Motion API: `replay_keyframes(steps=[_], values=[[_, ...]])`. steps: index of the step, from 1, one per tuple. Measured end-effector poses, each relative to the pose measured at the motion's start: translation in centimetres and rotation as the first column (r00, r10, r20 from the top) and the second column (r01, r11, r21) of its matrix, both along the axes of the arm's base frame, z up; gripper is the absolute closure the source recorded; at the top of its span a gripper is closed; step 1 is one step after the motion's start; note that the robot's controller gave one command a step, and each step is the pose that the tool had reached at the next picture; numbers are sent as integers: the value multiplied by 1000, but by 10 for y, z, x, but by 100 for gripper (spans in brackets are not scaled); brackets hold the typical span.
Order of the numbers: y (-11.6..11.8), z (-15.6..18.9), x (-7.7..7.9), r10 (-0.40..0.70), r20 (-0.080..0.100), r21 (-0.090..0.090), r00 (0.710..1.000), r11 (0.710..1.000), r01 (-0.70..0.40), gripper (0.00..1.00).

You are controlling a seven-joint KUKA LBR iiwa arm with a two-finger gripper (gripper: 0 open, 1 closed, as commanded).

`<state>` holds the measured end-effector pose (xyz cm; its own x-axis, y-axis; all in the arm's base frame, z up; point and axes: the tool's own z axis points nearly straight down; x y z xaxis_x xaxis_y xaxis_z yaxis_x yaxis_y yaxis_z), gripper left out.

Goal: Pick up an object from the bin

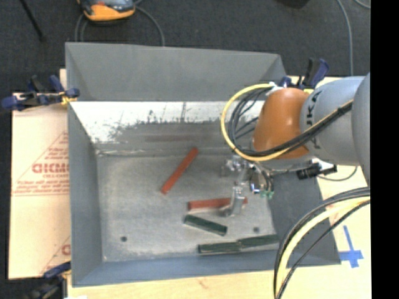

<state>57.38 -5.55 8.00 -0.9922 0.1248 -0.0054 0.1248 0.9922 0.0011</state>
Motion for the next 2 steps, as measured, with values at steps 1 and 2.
replay_keyframes(steps=[1,2], values=[[23,-8,7,199,1,-3,980,980,-199,100],[23,-8,7,199,1,-3,980,980,-199,100]])
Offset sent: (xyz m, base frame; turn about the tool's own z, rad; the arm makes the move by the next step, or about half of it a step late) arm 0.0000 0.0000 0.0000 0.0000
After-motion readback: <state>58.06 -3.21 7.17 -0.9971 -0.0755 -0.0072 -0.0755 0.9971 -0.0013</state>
